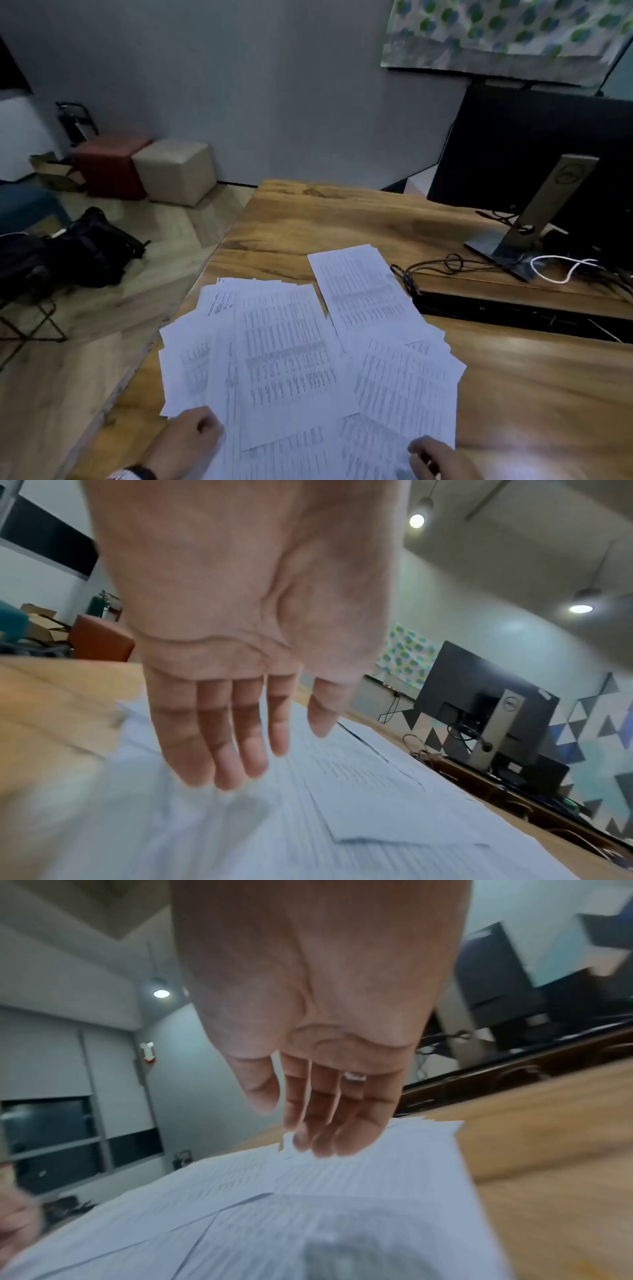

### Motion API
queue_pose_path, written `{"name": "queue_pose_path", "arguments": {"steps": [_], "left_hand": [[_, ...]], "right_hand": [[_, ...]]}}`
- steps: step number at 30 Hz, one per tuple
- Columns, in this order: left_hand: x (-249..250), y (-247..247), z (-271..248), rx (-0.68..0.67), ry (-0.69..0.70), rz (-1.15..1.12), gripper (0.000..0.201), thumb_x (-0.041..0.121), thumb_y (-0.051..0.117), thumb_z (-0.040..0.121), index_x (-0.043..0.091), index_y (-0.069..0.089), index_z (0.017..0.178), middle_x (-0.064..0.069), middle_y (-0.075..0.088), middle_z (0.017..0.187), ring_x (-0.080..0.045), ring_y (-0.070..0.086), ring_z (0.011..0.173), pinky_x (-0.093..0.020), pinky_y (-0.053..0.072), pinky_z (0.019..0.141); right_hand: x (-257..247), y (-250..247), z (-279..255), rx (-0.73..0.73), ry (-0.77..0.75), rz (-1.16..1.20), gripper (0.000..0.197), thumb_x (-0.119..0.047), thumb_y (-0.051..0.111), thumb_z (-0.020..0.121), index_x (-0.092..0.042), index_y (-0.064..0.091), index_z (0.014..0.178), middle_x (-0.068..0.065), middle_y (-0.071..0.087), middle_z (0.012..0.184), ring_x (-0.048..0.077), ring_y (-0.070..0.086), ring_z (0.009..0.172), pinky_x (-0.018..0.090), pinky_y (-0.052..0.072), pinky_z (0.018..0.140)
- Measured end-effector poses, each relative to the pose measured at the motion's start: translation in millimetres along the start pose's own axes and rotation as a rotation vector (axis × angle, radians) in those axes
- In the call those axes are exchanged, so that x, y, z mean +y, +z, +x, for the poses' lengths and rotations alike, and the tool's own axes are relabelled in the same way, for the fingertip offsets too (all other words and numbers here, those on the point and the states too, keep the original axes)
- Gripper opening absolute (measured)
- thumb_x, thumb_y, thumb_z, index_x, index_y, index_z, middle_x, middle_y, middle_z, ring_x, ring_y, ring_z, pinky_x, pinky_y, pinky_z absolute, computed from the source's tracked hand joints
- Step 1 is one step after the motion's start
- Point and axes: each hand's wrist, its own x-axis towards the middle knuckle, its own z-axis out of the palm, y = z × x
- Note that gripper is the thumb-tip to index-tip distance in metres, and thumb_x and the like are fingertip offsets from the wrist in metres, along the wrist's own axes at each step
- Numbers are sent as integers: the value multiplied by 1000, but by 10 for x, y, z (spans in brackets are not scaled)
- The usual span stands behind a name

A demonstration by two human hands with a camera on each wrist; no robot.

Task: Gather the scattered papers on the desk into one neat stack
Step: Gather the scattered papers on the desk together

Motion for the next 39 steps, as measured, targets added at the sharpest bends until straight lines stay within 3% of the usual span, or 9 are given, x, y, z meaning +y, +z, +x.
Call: {"name": "queue_pose_path", "arguments": {"steps": [2,5,13,20,23,27,31,34,39], "left_hand": [[247,10,215,120,-20,-49,22,36,63,85,19,64,99,1,68,101,-19,65,100,-28,48,77],[691,25,481,249,-269,-44,72,54,60,79,12,44,136,-14,42,141,-33,44,129,-39,45,91],[937,121,830,317,-466,-55,123,67,75,65,2,15,151,-19,30,149,-38,35,135,-48,40,105],[883,17,894,253,-302,-365,84,35,78,81,4,37,147,-17,49,148,-35,52,131,-42,45,105],[777,-20,914,252,-164,-500,45,16,78,82,5,62,122,-13,69,118,-33,65,107,-41,53,95],[636,-174,781,236,72,-680,29,10,75,85,13,68,113,-6,74,110,-30,70,104,-51,55,94],[594,-349,574,176,172,-838,23,11,71,90,16,70,112,-7,78,108,-29,75,98,-53,57,90],[591,-376,506,141,195,-904,24,9,70,91,13,70,114,-9,78,107,-32,75,98,-56,56,90],[632,-331,465,123,198,-957,25,5,69,91,12,71,114,-11,78,108,-34,75,99,-59,55,92]], "right_hand": [[-424,151,294,8,-33,-49,9,-49,59,89,-52,55,81,-8,64,82,2,63,78,18,51,79],[-702,390,772,41,-72,-90,28,-41,53,94,-28,55,118,-4,58,111,12,58,104,27,48,88],[-1233,884,1433,20,156,-176,91,-59,54,86,-7,18,151,13,29,152,31,29,140,41,41,107],[-1377,875,1543,-46,172,49,29,-26,67,87,-13,46,101,1,57,94,20,56,91,21,43,63],[-1302,810,1504,-25,168,207,21,-15,63,86,-18,47,73,-5,52,75,17,53,78,20,43,59],[-949,539,1241,258,357,86,24,-30,59,90,-12,61,106,8,57,117,24,57,103,37,51,90],[-350,307,920,239,775,-2,101,-63,59,79,-3,17,149,21,25,151,41,29,137,54,35,108],[-188,319,826,202,923,20,125,-69,64,73,3,-4,150,23,15,156,40,19,143,54,31,110],[-84,347,893,206,933,76,83,-55,72,76,3,48,131,18,49,139,34,49,127,41,43,101]]}}
